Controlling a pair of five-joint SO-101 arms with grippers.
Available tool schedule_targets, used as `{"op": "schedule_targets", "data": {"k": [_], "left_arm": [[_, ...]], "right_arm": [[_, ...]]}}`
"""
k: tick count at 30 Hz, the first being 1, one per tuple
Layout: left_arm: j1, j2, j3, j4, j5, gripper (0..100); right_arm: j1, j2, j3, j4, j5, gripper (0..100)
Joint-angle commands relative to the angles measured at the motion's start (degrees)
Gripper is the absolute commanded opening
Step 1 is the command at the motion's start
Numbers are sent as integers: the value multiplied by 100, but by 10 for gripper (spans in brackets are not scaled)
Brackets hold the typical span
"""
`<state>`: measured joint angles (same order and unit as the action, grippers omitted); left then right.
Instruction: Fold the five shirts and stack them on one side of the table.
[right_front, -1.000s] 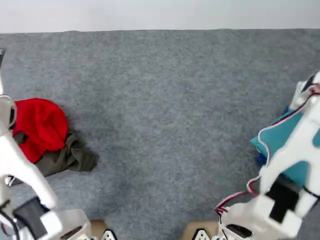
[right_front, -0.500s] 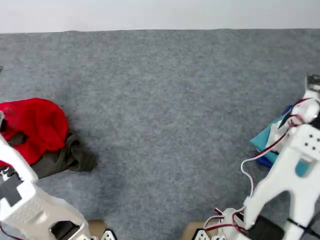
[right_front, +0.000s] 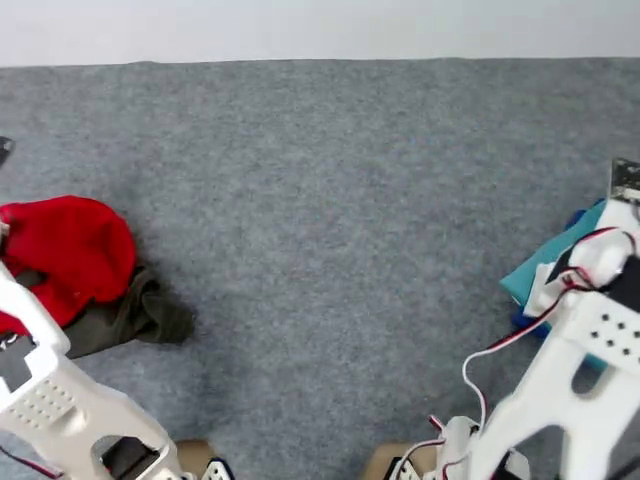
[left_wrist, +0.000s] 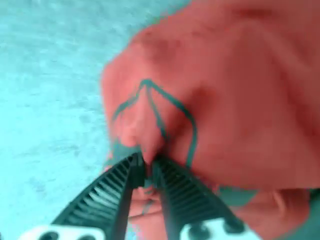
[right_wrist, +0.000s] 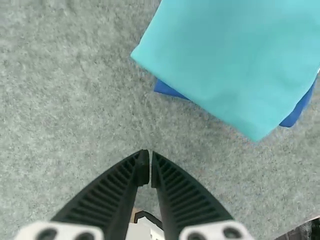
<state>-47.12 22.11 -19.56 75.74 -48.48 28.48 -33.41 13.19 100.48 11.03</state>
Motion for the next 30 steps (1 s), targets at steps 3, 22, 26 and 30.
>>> {"op": "schedule_targets", "data": {"k": [3,22,26,30], "left_arm": [[44,-985,-2070,844,1160,3],[2936,-3156,-5631,1538,3508,5],[3886,-3182,-5508,1688,3587,5],[4589,-2910,-4840,1916,3965,5]], "right_arm": [[-84,-488,53,242,44,10],[-75,-1165,79,251,44,10],[-75,-1165,79,251,44,10],[-75,-1165,79,251,44,10]]}}
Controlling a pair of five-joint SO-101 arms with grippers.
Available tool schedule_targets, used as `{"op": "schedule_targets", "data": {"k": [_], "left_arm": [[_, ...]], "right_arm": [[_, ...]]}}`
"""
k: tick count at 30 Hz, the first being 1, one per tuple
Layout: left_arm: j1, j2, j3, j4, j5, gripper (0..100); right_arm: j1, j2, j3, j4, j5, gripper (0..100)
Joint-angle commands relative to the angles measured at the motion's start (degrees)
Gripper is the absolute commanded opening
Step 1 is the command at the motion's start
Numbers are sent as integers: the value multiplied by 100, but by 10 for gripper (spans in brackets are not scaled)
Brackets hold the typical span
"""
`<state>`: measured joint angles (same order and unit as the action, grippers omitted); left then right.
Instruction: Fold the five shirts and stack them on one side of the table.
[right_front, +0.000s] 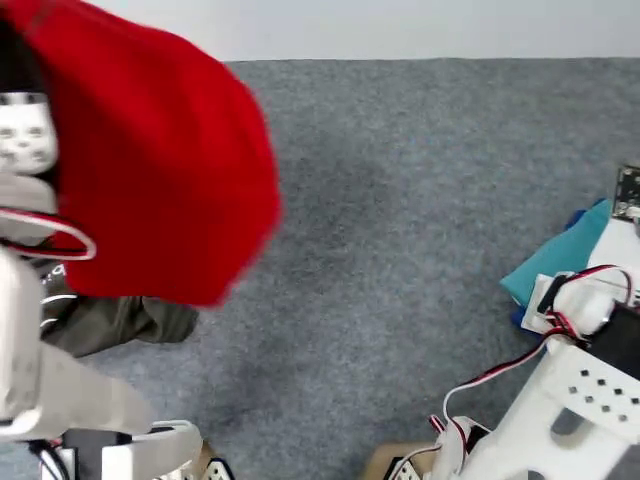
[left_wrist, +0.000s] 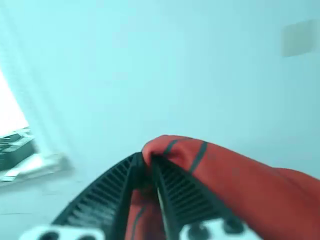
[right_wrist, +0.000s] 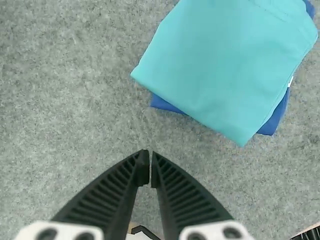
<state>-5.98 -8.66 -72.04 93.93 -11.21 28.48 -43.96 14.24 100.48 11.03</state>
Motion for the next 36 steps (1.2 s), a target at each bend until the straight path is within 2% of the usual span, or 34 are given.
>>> {"op": "schedule_targets", "data": {"k": [1,4,9,13,18,21,25,28,32,36], "left_arm": [[615,316,708,114,290,5],[888,949,1833,62,360,5],[985,2453,3284,-501,378,5],[879,3578,3415,-686,352,13],[695,4299,2897,-510,360,129],[571,4352,2334,-299,334,151],[457,4343,1464,114,132,177],[316,4378,787,448,35,178],[-35,4378,356,642,-149,178],[-659,4343,303,642,-123,176]], "right_arm": [[-75,-110,-26,251,44,10],[-75,-110,-26,251,44,10],[-84,-75,-26,251,44,10],[-101,-57,-26,242,334,11],[-154,-57,-26,242,747,15],[-646,-48,-26,233,976,16],[-2035,189,-26,224,967,22],[-2888,778,-62,101,695,76],[-3556,1701,-237,-382,343,154],[-4207,2607,-563,-813,352,168]]}}
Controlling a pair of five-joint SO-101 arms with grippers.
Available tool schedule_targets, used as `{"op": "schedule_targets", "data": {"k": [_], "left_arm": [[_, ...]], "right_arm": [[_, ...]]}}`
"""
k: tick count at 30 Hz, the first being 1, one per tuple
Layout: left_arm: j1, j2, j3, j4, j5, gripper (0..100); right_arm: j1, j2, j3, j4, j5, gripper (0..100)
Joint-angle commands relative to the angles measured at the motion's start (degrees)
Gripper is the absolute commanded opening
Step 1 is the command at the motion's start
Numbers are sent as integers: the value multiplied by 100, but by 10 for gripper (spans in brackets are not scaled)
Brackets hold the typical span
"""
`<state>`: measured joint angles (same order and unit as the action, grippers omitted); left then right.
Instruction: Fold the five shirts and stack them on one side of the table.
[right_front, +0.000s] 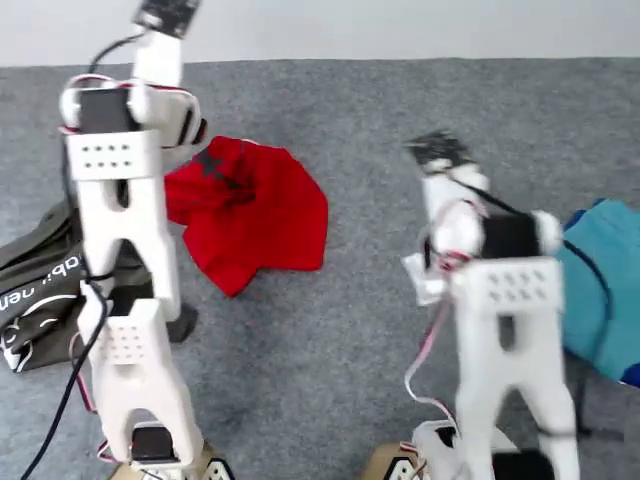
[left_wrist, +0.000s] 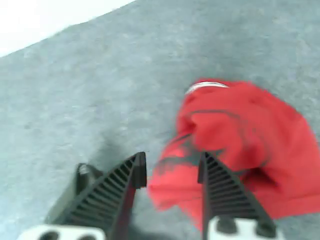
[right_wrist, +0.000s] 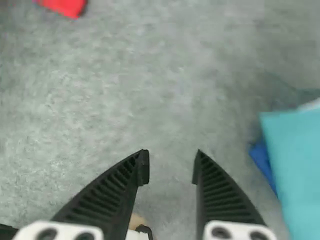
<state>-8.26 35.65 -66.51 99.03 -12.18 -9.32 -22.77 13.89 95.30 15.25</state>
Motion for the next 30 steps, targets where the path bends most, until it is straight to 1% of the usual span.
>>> {"op": "schedule_targets", "data": {"k": [1,4,8,12,15,17,25,30], "left_arm": [[-624,-88,-251,132,-18,175],[-1222,-53,-207,141,-9,174],[-1881,-62,22,141,-9,174],[-2119,-70,541,141,-35,174],[-2189,-53,796,132,-26,174],[-2198,-44,901,132,-18,174],[-2198,-44,963,123,-18,174],[-2207,-44,971,123,-18,174]], "right_arm": [[-576,708,-589,-409,-70,168],[-971,1349,-738,-787,44,169],[-1437,2158,-774,-1367,809,169],[-1736,2774,-774,-2053,1345,172],[-1868,3213,-905,-2334,1433,214],[-1903,3565,-1213,-2308,1415,234],[-2185,4831,-2980,-1780,1451,236],[-2378,5385,-3473,-1473,1451,236]]}}
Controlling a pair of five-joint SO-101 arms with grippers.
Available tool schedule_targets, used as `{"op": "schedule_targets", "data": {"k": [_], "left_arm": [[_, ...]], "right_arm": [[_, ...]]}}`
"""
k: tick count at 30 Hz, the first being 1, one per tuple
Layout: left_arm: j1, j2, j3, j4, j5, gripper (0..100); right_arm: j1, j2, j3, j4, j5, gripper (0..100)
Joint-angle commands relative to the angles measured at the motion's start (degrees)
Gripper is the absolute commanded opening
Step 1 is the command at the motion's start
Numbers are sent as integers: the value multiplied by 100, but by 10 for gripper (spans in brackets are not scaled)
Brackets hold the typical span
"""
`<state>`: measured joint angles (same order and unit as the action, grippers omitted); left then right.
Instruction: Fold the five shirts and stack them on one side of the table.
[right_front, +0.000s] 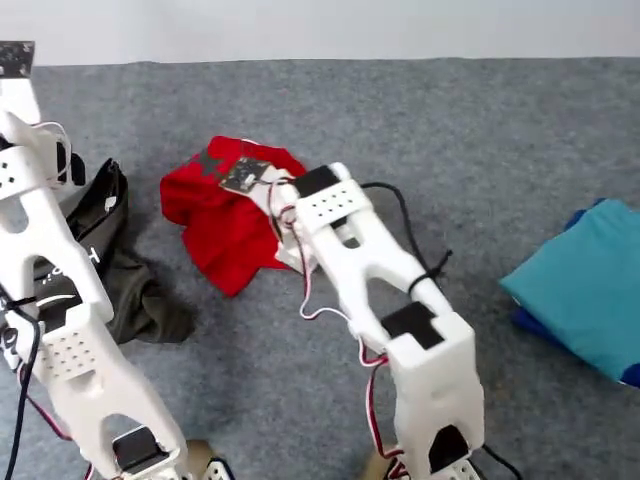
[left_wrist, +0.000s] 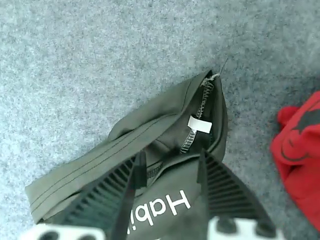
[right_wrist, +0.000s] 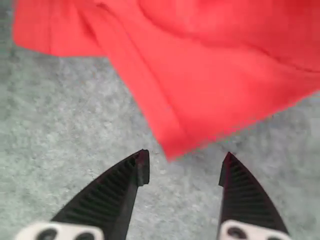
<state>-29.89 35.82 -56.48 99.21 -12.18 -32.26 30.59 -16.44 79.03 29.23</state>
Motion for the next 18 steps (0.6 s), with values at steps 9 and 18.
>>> {"op": "schedule_targets", "data": {"k": [9,18], "left_arm": [[-44,-62,-31,105,-18,174],[-44,-62,-31,114,-18,174]], "right_arm": [[-171,716,-527,-119,53,236],[119,1182,-1116,-602,44,235]]}}
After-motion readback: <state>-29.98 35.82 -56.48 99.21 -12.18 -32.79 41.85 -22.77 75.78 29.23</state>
